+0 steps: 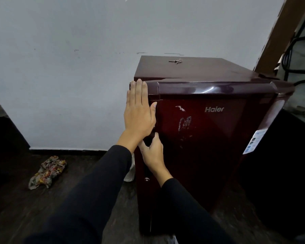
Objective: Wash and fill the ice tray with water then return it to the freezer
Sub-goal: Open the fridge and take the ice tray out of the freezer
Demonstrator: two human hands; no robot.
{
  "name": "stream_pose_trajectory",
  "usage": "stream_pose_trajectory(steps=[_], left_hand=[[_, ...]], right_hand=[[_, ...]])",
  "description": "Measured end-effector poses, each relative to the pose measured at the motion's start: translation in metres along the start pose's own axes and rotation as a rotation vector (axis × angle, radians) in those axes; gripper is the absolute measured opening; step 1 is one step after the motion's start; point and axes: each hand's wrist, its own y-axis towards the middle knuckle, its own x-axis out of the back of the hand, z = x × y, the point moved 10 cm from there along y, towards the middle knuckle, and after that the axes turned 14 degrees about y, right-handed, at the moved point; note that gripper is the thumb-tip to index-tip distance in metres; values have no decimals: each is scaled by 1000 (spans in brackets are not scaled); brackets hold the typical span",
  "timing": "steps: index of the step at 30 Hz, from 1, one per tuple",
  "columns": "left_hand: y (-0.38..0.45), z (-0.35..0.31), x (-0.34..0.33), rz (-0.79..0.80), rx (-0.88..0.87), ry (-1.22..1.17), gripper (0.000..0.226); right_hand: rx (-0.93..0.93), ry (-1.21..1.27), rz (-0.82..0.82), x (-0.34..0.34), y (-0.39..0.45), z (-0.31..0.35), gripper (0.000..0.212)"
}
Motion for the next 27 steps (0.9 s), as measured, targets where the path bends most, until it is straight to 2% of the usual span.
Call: stream_pose_trajectory(steps=[7, 16, 21, 24, 27], left_hand=[[-49, -25, 55, -26, 28, -10, 63], [-114, -71, 130, -88, -54, -16, 58], [-145, -107, 172, -108, -111, -69, 55], [-165, -130, 195, -121, -188, -128, 54], [-187, -150, 213, -126, -298, -275, 53]], right_hand=[[11, 75, 4, 28, -59, 6, 28], [44, 105, -76, 90, -150, 30, 28], [47, 121, -145, 133, -195, 45, 17], [120, 73, -219, 163, -222, 55, 15], [253, -50, -350, 189, -253, 64, 27]])
